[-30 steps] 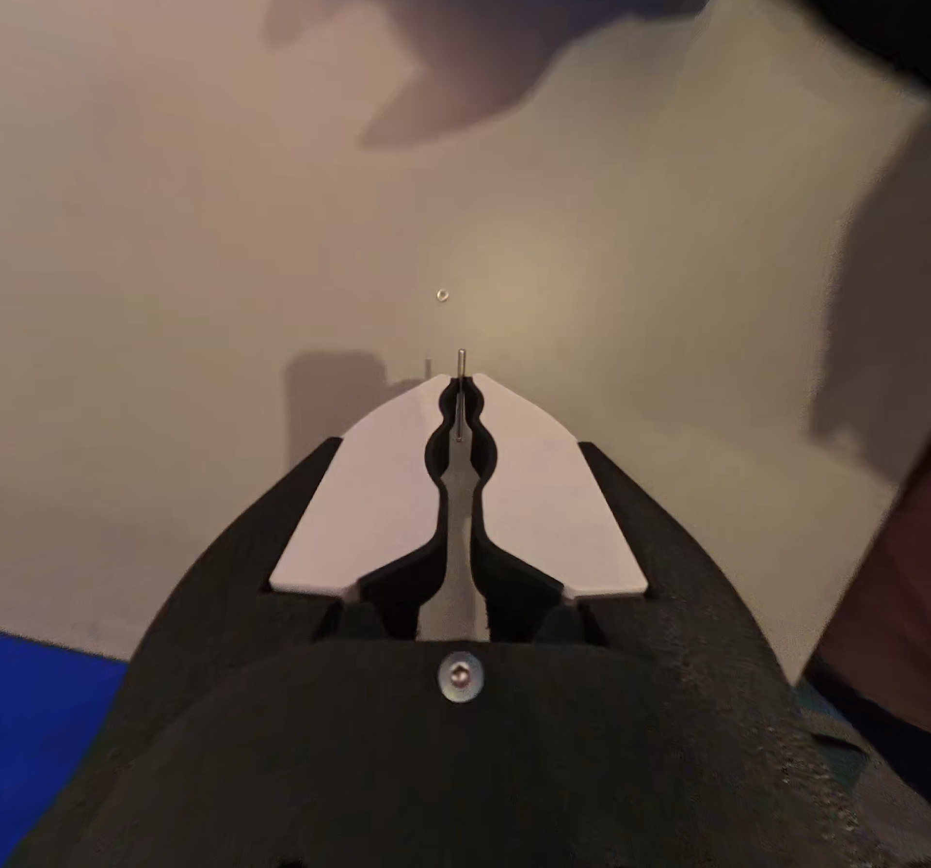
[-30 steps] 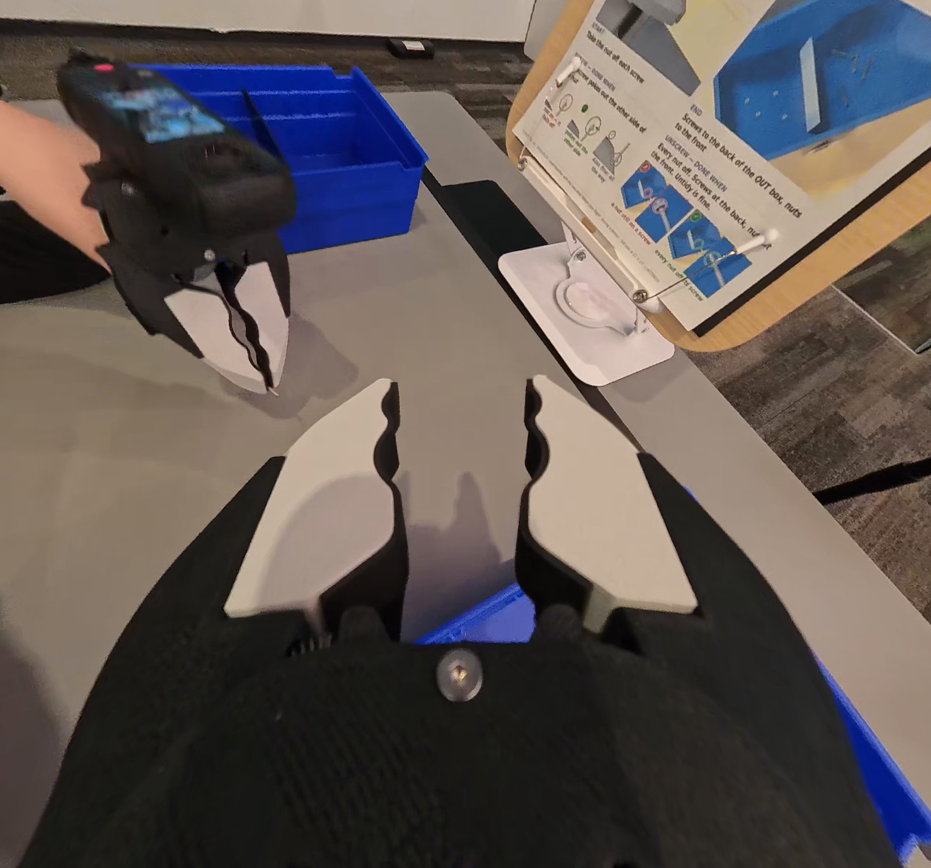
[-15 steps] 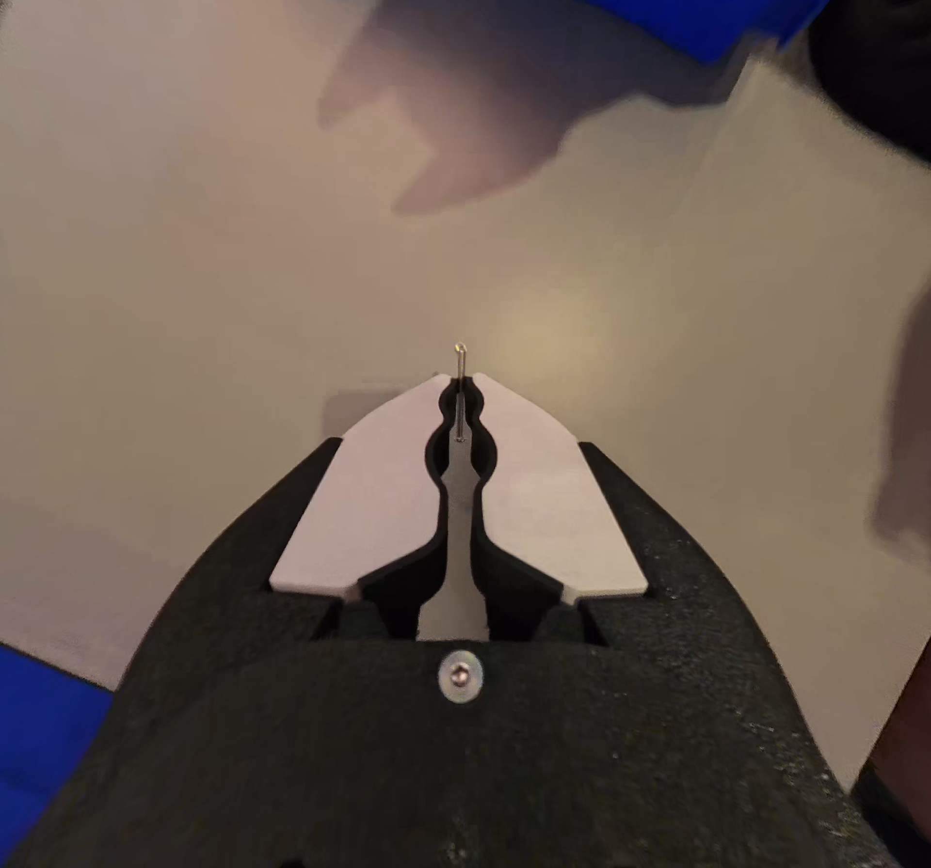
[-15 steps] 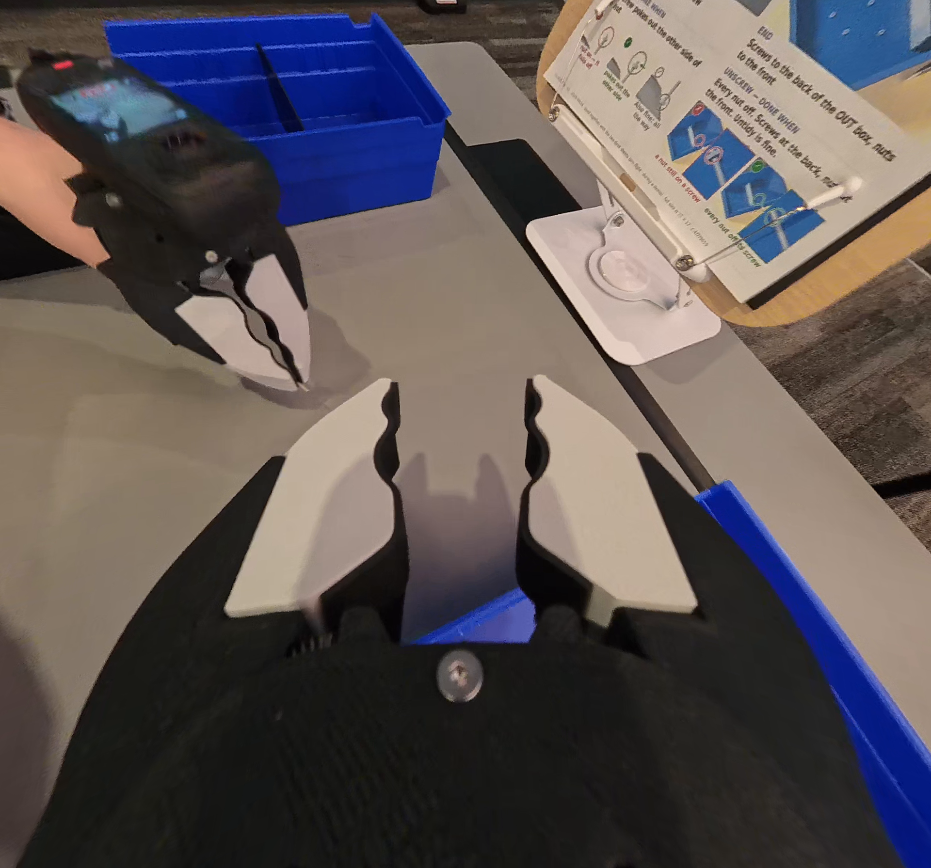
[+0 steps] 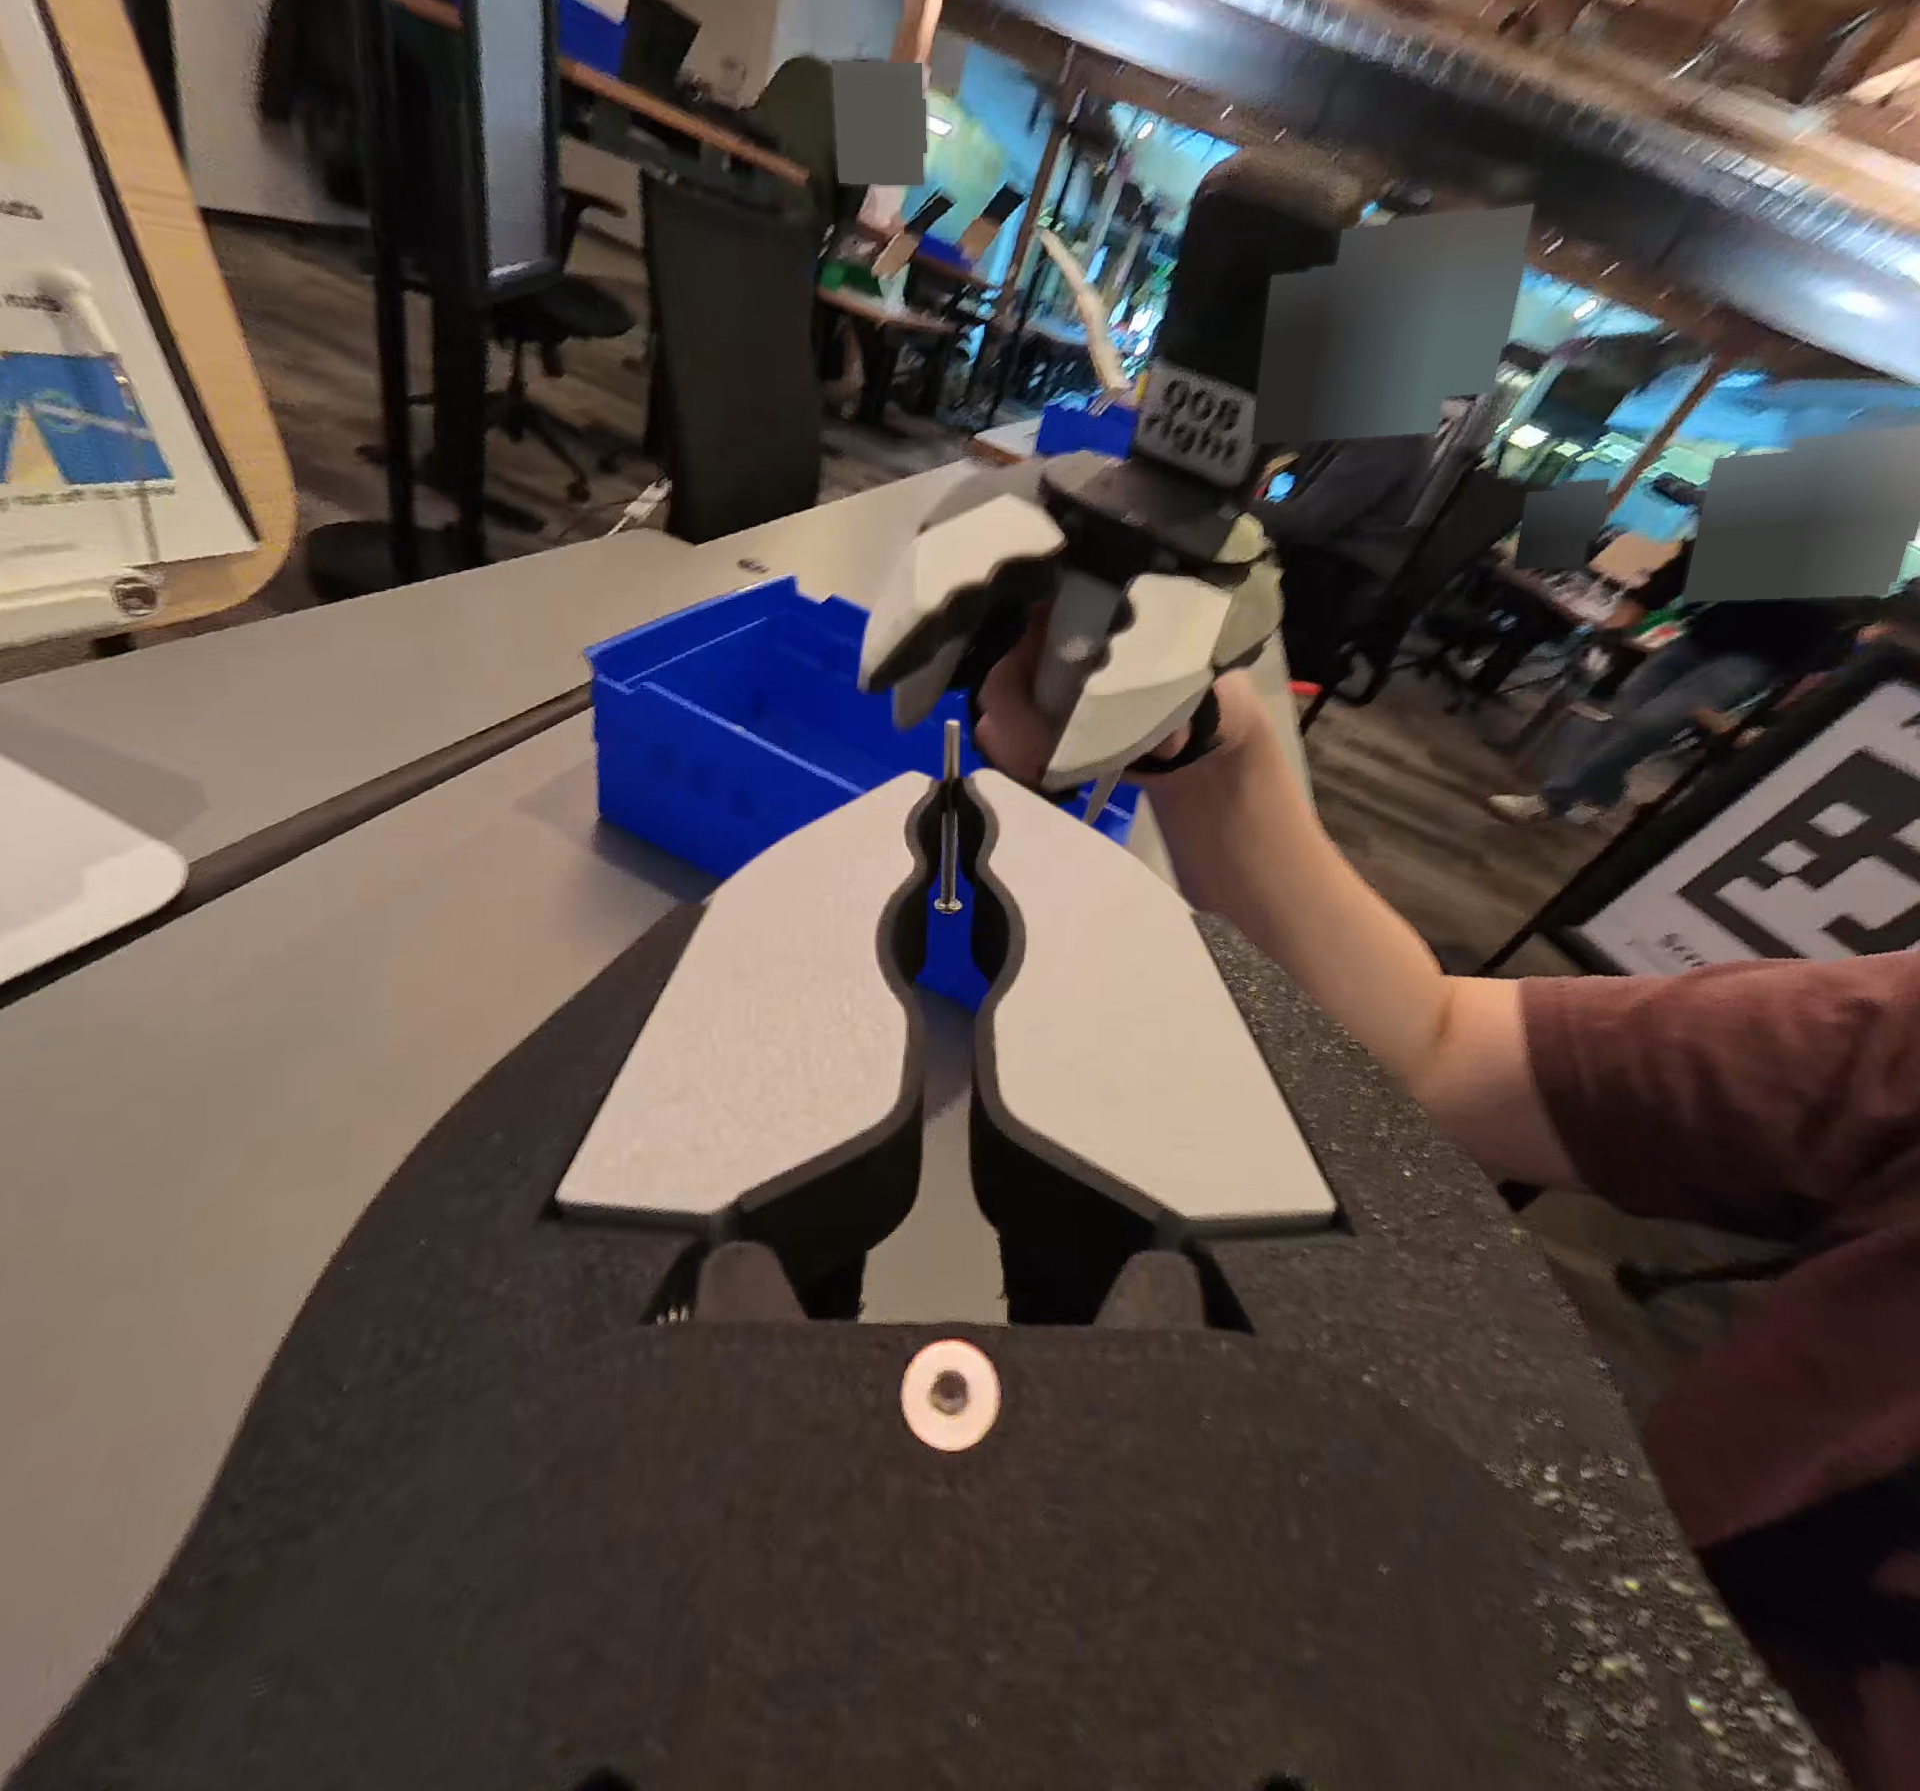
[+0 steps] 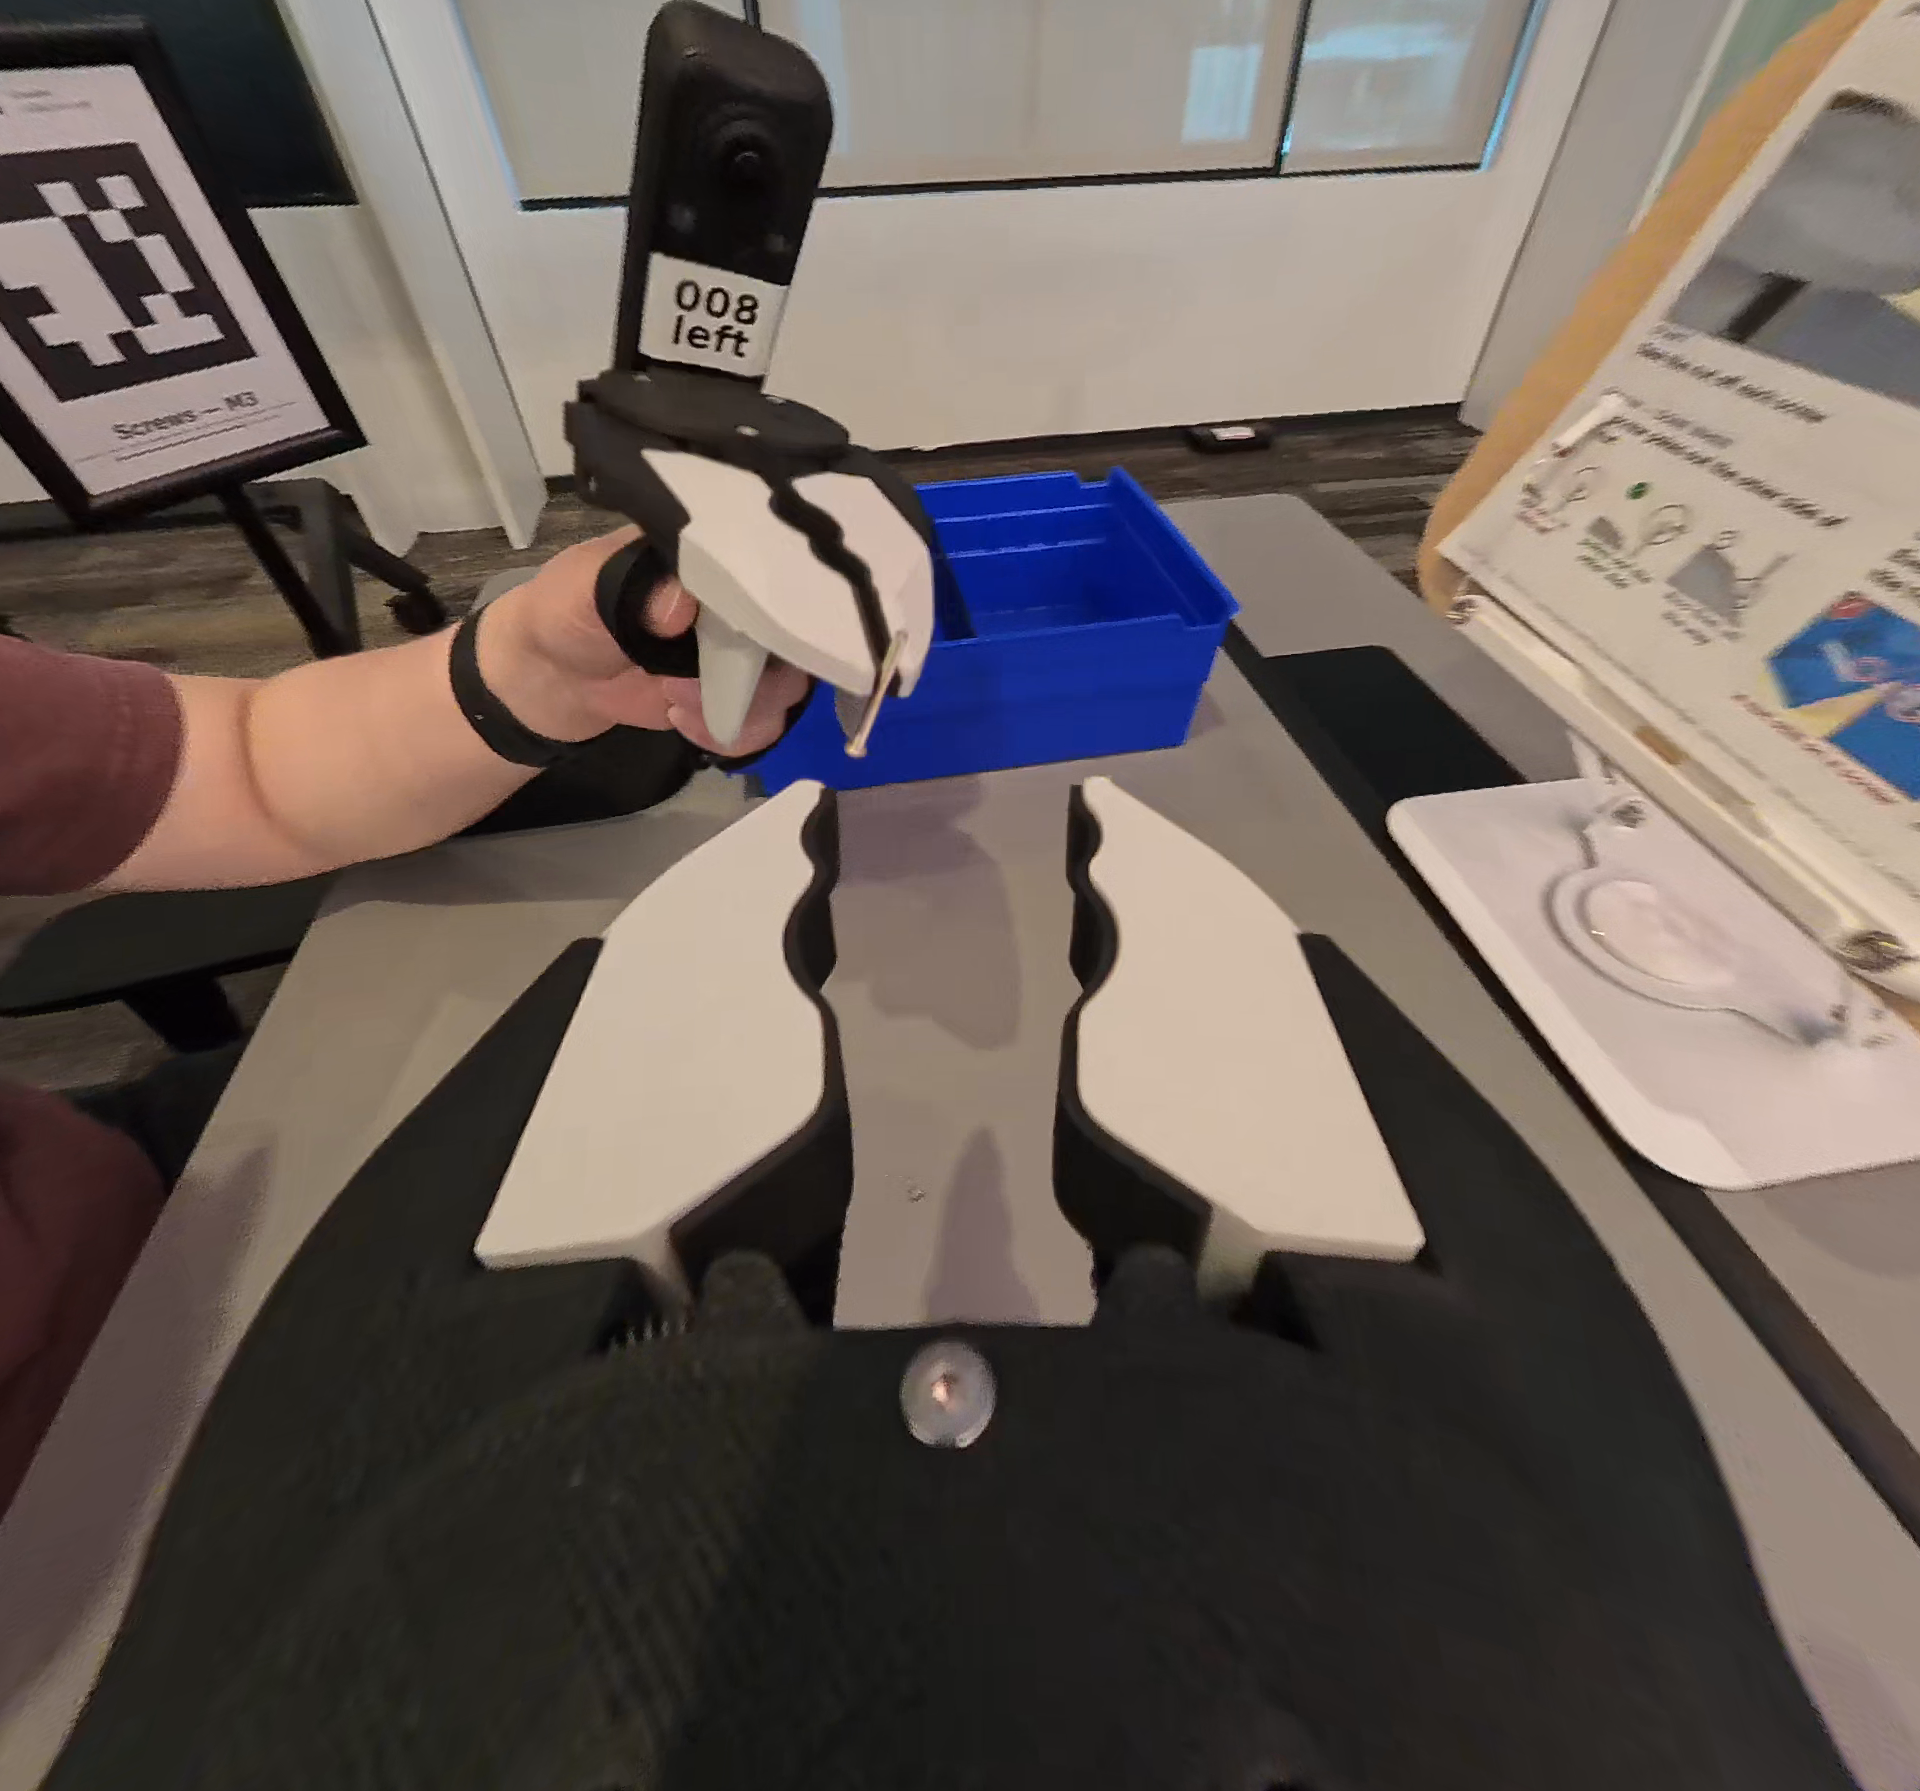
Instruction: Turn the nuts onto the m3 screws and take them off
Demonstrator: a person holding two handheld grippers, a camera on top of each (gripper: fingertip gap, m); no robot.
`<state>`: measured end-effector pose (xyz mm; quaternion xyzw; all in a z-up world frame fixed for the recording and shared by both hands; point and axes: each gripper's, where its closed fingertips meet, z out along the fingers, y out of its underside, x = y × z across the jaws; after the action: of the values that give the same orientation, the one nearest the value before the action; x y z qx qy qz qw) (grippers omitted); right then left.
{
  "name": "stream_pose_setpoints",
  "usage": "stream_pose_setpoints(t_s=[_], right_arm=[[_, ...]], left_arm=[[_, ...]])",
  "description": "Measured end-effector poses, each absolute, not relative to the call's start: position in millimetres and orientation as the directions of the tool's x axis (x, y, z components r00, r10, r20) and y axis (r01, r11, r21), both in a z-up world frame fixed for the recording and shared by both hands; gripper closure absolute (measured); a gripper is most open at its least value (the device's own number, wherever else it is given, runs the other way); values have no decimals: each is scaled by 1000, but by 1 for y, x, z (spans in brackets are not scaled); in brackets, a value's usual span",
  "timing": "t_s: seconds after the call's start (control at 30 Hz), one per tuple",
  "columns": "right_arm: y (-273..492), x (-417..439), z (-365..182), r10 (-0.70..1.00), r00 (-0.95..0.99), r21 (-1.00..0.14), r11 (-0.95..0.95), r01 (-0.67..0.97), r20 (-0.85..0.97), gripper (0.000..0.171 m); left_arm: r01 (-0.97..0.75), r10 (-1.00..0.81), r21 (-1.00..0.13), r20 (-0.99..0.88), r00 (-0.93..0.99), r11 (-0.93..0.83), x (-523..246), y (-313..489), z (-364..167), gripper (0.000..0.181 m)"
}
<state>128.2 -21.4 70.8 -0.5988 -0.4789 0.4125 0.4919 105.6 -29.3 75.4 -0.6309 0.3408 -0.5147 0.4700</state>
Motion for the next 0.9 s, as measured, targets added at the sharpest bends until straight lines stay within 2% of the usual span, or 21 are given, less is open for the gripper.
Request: stream_pose_setpoints(t_s=[0.2, 0.37, 0.43, 0.7, 0.8, 0.9], right_arm=[[-37, 100, 59, 991, 75, -976, -127, 175, -115, 134], [-39, 105, 85, 978, 6, -978, -210, -5, -210, 151], [-39, 106, 91, 974, -10, -973, -225, -47, -225, 152], [-42, 100, 83, 972, -26, -972, -235, 1, -235, 155], [-47, 99, 84, 962, -76, -965, -261, 1, -260, 168], [-49, 99, 84, 950, -101, -955, -296, -1, -295, 168]], left_arm=[[75, -926, -943, 332, 182, -323, 100, -37, 75, 179], [53, -933, -951, 310, 182, -305, 105, -41, 74, 179], [43, -938, -954, 300, 175, -298, 109, -44, 73, 179], [30, -945, -958, 287, 156, -286, 114, -50, 74, 179], [22, -948, -961, 275, 160, -275, 115, -51, 74, 179], [21, -948, -959, 283, 144, -283, 115, -52, 75, 179]])
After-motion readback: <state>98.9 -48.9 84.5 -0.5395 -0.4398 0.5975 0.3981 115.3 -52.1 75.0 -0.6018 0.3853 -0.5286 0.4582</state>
